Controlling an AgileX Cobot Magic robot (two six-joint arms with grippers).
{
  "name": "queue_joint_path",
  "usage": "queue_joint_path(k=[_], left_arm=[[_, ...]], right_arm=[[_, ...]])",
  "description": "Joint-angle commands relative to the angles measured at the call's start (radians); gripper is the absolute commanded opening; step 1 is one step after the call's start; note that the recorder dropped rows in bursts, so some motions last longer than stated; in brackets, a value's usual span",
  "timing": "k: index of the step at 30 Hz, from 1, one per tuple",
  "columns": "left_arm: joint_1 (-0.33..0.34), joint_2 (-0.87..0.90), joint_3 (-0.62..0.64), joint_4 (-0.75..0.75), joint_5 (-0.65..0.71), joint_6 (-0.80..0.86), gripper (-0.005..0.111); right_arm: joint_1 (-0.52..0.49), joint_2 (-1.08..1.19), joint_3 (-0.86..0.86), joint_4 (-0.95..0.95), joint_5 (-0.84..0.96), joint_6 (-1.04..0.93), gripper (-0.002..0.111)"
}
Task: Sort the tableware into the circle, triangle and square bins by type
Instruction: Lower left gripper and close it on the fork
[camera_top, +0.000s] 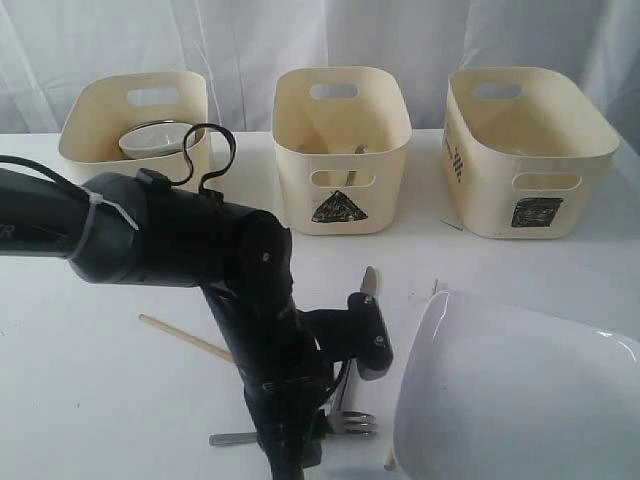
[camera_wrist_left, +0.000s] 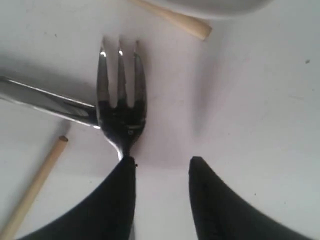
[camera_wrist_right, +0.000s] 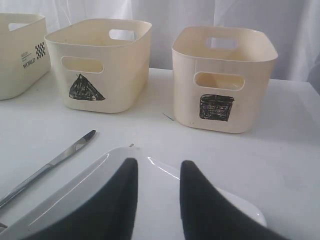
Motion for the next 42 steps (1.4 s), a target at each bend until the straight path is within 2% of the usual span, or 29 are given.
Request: queue_joint_path(k=[1,8,13,28,31,42], left_arm=[[-0.003,-0.003,-0.003,0.075,0.026,-0.098,0.054],[-0.003,-0.003,-0.003,0.087,0.003,-0.121,0.057],[-0.007,-0.003,-0.003,0.019,-0.034,-0.118,0.056],[-0.007,0.027,-0.003,-0.001,-0.033,-0.114,0.055],[-0.007,0.027,-0.003,-0.001,-0.033,-0.114,0.047],[-0.007,0.027,-0.003,0.026,-0.014,-0.114,0.0]], right_arm=[[-0.009,-0.006,0.006,-0.006,-0.008,0.0,0.029],[-0.009,-0.006,0.006,-0.006,-0.008,0.0,0.029],[-0.009,-0.006,0.006,-0.006,-0.008,0.0,0.029],[-0.009,-0.006,0.006,-0.006,-0.008,0.0,0.029],[-0.009,-0.006,0.006,-0.006,-0.008,0.0,0.029],[-0.009,-0.006,0.006,-0.006,-0.008,0.0,0.029]])
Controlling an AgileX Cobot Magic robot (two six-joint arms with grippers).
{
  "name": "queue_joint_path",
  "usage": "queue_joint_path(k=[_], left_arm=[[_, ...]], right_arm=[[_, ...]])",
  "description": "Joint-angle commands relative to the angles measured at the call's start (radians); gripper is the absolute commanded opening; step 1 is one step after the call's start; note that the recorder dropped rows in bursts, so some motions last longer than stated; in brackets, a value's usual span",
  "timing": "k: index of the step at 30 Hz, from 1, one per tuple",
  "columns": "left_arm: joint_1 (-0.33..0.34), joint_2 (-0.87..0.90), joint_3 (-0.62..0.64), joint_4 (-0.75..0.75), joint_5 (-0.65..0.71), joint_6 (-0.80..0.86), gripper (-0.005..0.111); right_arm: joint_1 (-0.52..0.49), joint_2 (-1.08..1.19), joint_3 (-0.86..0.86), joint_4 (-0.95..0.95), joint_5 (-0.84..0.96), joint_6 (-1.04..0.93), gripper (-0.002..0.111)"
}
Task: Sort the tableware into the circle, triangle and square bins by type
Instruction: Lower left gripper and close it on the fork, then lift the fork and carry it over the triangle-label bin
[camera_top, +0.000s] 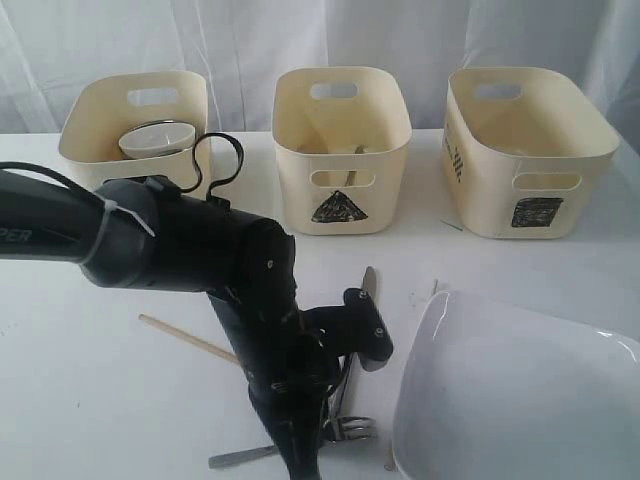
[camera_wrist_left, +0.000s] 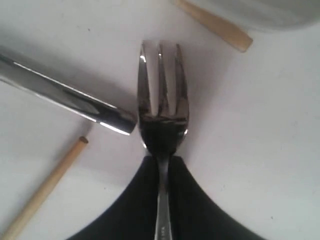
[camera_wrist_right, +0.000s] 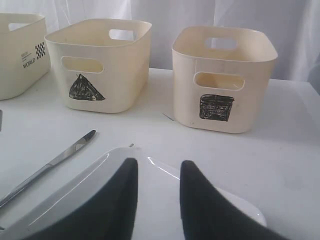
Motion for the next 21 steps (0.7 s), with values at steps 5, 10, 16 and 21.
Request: queue_joint_path(k=[5,10,16,21], left_arm=[[-0.005,-0.004,0.001,0.032,0.031,-0.005,0.0],[-0.005,-0.06,0.001,0.043,0.031,-0.007,0.0],[-0.005,-0.148,-0.001,0.049,0.033,-0.031,0.0],[-0.005,-0.231,-0.001,0.183,-0.052,-0.133,0.0]], right_arm=[[-0.009,-0.006,0.006,-0.006,-0.008,0.0,0.029],[-0.009,-0.006,0.006,-0.006,-0.008,0.0,0.029],[-0.009,-0.006,0.006,-0.006,-0.008,0.0,0.029],[-0.009,-0.006,0.006,-0.006,-0.008,0.0,0.029]])
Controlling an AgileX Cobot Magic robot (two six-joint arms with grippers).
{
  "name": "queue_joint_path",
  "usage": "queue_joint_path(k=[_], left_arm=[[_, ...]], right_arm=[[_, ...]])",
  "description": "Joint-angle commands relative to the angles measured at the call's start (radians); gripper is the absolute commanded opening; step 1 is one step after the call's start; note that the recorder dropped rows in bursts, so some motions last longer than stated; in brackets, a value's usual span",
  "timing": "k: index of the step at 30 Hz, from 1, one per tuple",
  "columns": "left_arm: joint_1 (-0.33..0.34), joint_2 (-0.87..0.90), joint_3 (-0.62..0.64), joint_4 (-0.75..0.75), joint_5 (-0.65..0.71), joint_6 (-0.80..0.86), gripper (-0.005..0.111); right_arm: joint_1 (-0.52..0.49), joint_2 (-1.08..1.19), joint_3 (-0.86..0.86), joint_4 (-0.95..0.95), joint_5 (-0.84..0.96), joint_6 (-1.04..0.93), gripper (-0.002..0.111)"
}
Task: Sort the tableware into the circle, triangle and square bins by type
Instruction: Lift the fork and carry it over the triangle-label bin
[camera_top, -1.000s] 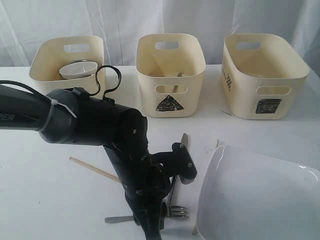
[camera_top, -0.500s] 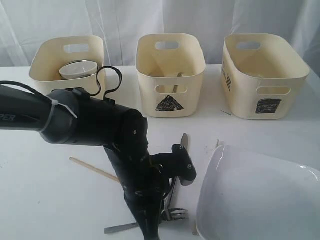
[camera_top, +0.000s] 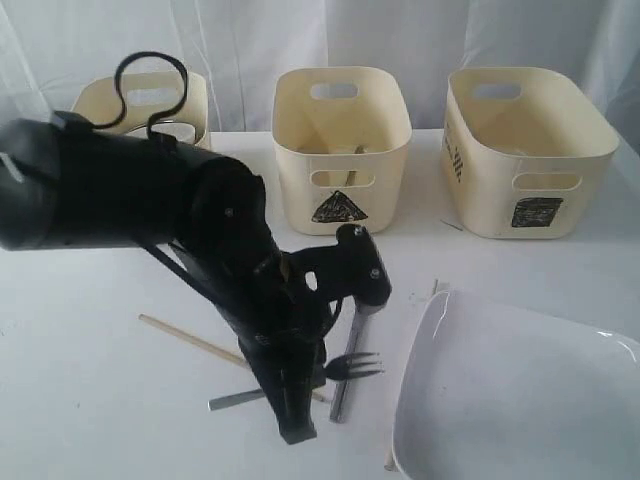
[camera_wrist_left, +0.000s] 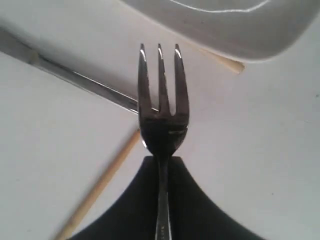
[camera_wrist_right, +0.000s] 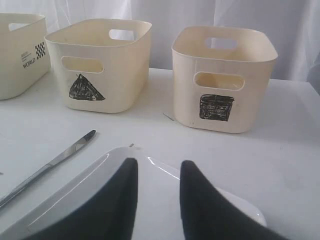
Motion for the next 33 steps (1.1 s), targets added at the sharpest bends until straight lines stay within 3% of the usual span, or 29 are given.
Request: queue_joint_path(k=[1,4,5,8,11,17,22,30,33], left_arm=[[-0.005,-0.068,-0.007,0.112,-0.084,-0.105,0.0],[-0.001,-0.085,-0.095,0.214,-0.233,-0.201,0.0],[0.012,-0.084,-0.131,0.217,-0.321,-0.21,0.0],[0.076,-0.05,-0.233,0.217,-0.421,-0.274,0.0],[0.128,0.015,-0.351,0.217,-0.438,-0.264,0.0],[0.161,0.18,-0.521,0.221,-0.546,-0.262,0.0],[0.203,0.296,-0.64,0.221,-0.559,-0.262,0.0],[0.232,0.357,-0.686,0.224,-0.566,-0.243,0.0],[0.232,0.361,-0.686,0.224,-0.566,-0.24,0.009]], right_arm=[[-0.009,-0.006,0.006,-0.006,-0.008,0.0,0.029],[-0.009,-0.006,0.006,-0.006,-0.008,0.0,0.029],[-0.009,-0.006,0.006,-0.006,-0.008,0.0,0.029],[-0.009,-0.006,0.006,-0.006,-0.008,0.0,0.029],[-0.009,-0.006,0.006,-0.006,-0.008,0.0,0.029],[-0.009,-0.006,0.006,-0.006,-0.008,0.0,0.029],[-0.009,-0.006,0.006,-0.006,-0.008,0.0,0.029],[-0.009,-0.006,0.006,-0.006,-0.008,0.0,0.029],[-0.009,-0.006,0.006,-0.006,-0.008,0.0,0.029]])
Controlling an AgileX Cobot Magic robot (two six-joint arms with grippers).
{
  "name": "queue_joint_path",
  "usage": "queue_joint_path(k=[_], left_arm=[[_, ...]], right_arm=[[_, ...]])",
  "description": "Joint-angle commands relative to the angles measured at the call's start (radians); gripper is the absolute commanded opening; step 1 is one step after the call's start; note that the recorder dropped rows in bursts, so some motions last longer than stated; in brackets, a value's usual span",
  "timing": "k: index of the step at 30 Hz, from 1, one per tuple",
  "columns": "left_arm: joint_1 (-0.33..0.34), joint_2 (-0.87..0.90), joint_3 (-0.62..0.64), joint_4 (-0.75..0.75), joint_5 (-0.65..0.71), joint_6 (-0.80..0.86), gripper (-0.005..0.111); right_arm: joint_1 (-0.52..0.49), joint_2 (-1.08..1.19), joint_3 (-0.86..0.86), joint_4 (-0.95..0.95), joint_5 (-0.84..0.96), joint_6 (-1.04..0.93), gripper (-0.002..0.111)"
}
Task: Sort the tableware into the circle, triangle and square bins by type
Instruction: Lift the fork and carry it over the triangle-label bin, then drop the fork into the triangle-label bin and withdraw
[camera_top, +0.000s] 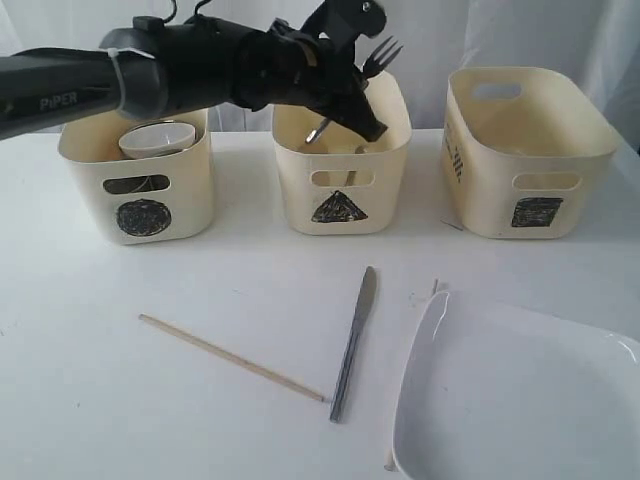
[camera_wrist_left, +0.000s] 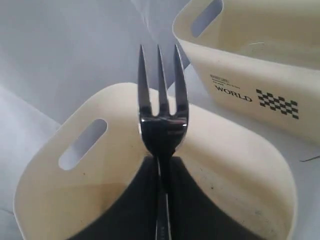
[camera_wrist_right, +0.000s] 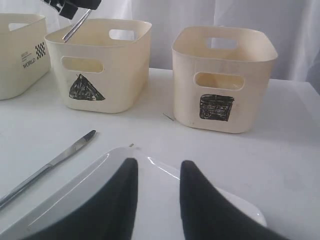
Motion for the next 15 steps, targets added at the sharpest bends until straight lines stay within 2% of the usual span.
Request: queue_joint_path(k=[1,4,6,15], left_arm=[[0.004,-0.001,-0.01,0.0,-0.014,0.006,0.015],[0.004,-0.001,-0.01,0.0,-0.007,0.006,0.029],[0.004,-0.008,-0.01,0.0,0.012,-0.001,0.035],[0.002,-0.099,-0.01,-0.009,0.246,-0.042,0.034]], right_arm=[[-0.009,-0.006,0.006,-0.006,-0.008,0.0,0.029],[-0.009,-0.006,0.006,-0.006,-0.008,0.0,0.029],[-0.009,-0.006,0.006,-0.006,-0.008,0.0,0.029],[-0.009,-0.006,0.006,-0.006,-0.008,0.0,0.029]])
